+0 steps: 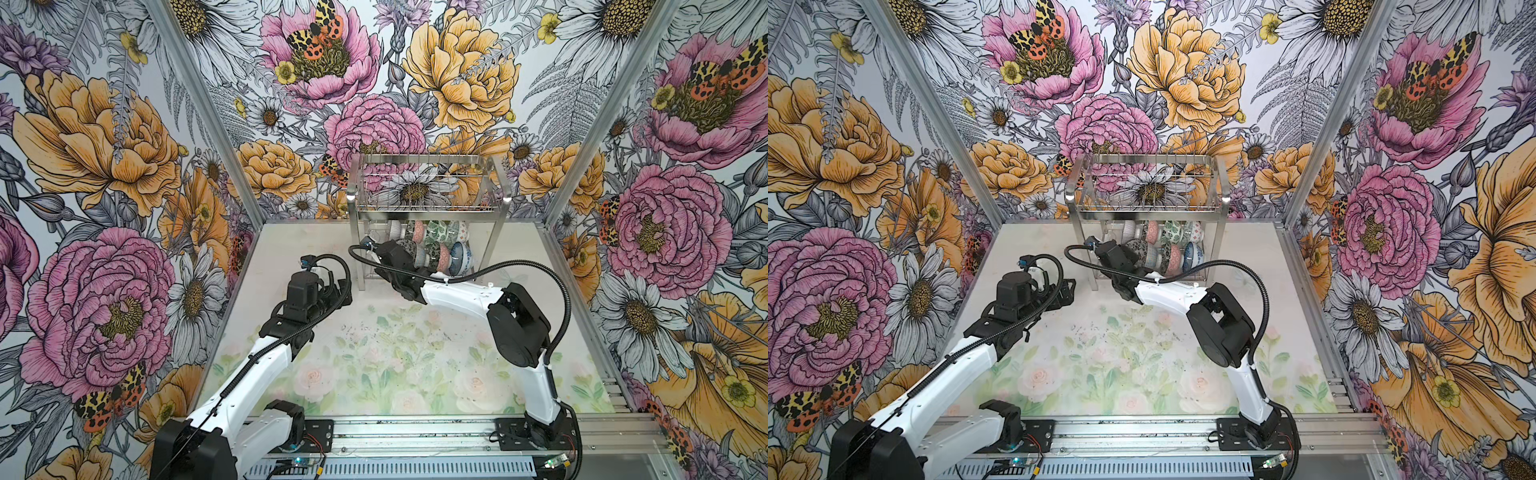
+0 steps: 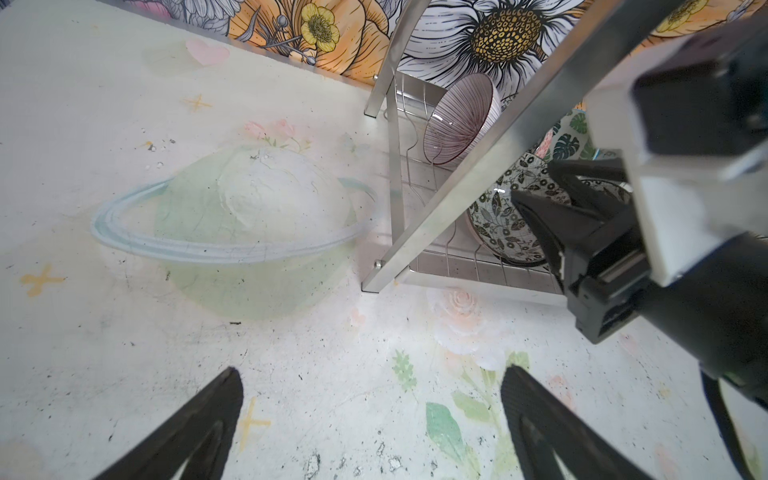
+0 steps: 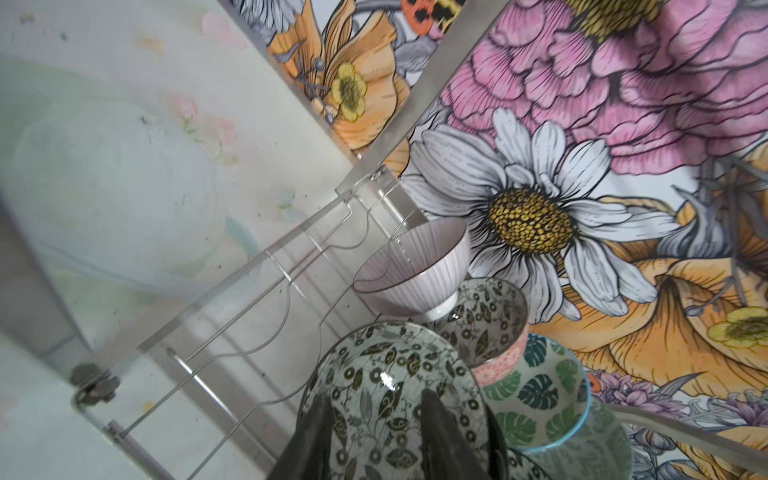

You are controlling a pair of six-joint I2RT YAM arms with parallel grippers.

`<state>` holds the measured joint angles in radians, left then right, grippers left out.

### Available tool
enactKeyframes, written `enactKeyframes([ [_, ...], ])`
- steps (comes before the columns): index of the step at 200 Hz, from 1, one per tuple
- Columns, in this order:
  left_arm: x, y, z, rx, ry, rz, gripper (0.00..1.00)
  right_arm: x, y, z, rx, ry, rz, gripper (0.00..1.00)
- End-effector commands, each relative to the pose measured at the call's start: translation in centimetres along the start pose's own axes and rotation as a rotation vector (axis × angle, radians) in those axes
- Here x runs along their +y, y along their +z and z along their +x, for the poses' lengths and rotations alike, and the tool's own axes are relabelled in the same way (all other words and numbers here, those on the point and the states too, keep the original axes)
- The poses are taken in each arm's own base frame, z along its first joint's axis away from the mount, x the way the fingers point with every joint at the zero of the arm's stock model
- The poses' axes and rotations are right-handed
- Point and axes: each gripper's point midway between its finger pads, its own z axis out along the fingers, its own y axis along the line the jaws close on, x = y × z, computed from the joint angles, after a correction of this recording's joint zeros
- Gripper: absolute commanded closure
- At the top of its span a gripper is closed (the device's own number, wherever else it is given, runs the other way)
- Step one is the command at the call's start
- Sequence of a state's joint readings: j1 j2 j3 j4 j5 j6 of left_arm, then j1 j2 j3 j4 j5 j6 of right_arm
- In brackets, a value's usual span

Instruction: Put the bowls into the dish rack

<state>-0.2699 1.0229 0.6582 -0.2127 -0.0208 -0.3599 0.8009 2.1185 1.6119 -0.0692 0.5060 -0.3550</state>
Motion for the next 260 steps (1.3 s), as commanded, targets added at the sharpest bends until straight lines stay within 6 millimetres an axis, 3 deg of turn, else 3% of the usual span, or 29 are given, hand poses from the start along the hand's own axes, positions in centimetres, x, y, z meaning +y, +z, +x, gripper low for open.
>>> enactKeyframes([
  [1, -0.3, -0.2, -0.4, -0.001, -0.012, 0.021, 0.01, 1.5, 1.6, 2.2, 0.071, -0.016, -0.017, 0.63],
  [6, -0.3, -0.1, -0.4, 0.0, -0.012, 0.02, 0.01, 1.7, 1.8, 2.3, 0.074, -0.018, -0.015, 0.63],
  [10, -0.3, -0.1, -0.4, 0.001, -0.011, 0.02, 0.01, 0.5, 2.5, 3.0, 0.091, -0.004, 0.004, 0.63],
  [45, -0.2, -0.1, -0.2, 0.005, -0.013, 0.015, 0.01, 0.3, 4.6, 3.4, 0.125, 0.012, 0.032, 0.65],
  [98, 0.0, 0.0, -0.1, 0.008, -0.015, 0.009, 0.01, 0.9, 6.8, 3.7, 0.18, 0.023, 0.027, 0.67],
  [128, 0.0, 0.1, -0.1, 0.01, -0.015, 0.007, 0.01, 1.1, 7.4, 4.5, 0.22, 0.02, 0.021, 0.75],
  [161, -0.1, 0.2, -0.1, 0.013, -0.015, 0.008, 0.01, 1.2, 7.4, 4.9, 0.238, 0.023, 0.01, 1.0],
  [199, -0.1, 0.2, -0.1, 0.011, -0.018, 0.009, 0.01, 1.0, 7.0, 4.5, 0.23, 0.025, 0.001, 1.0],
  [260, -0.1, 0.2, -0.2, 0.01, -0.023, 0.011, 0.01, 0.5, 5.3, 2.0, 0.155, 0.017, -0.035, 1.0],
])
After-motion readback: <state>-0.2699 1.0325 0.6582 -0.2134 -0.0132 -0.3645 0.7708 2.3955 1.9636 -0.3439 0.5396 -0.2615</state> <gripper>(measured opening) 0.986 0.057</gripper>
